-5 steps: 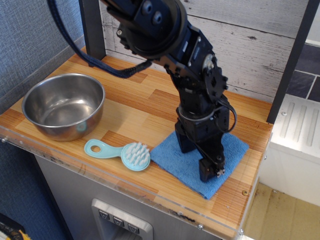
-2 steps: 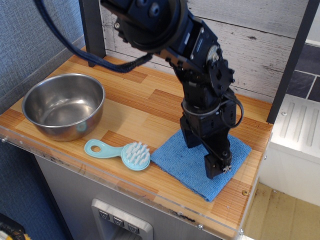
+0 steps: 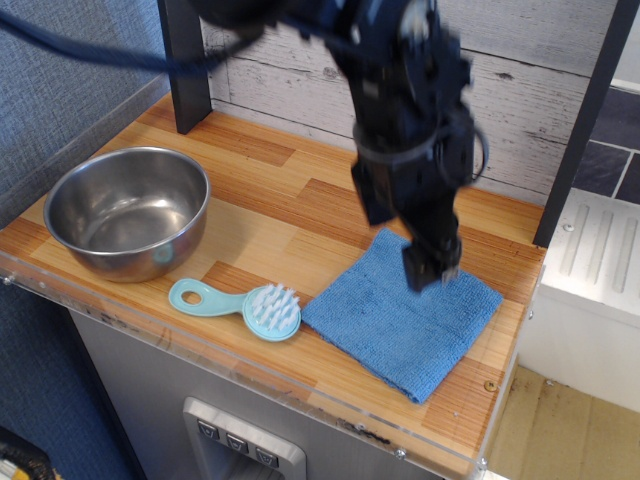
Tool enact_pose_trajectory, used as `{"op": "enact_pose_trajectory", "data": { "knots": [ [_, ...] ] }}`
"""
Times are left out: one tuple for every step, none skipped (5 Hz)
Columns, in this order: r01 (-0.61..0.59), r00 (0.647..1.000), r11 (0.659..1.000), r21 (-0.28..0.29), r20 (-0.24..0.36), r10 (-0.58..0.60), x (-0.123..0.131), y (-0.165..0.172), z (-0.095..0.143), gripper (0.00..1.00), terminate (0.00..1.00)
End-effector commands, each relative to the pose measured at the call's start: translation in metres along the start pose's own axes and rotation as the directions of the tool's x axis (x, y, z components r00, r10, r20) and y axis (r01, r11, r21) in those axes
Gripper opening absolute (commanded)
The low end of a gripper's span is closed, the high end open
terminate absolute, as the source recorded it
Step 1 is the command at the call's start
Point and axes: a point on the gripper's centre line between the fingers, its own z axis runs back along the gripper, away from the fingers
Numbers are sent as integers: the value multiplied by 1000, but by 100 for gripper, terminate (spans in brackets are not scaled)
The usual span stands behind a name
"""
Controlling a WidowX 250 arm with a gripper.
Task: Move towel to lower right corner
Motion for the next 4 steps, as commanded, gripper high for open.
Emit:
{"op": "enact_pose_trajectory", "data": {
  "knots": [
    [49, 995, 997, 67, 80, -55, 9, 6, 41, 100, 0],
    [49, 995, 997, 67, 80, -55, 9, 6, 41, 100, 0],
    [49, 995, 997, 67, 80, -55, 9, 6, 41, 100, 0],
    [49, 995, 997, 67, 80, -55, 9, 6, 41, 100, 100]
  ]
}}
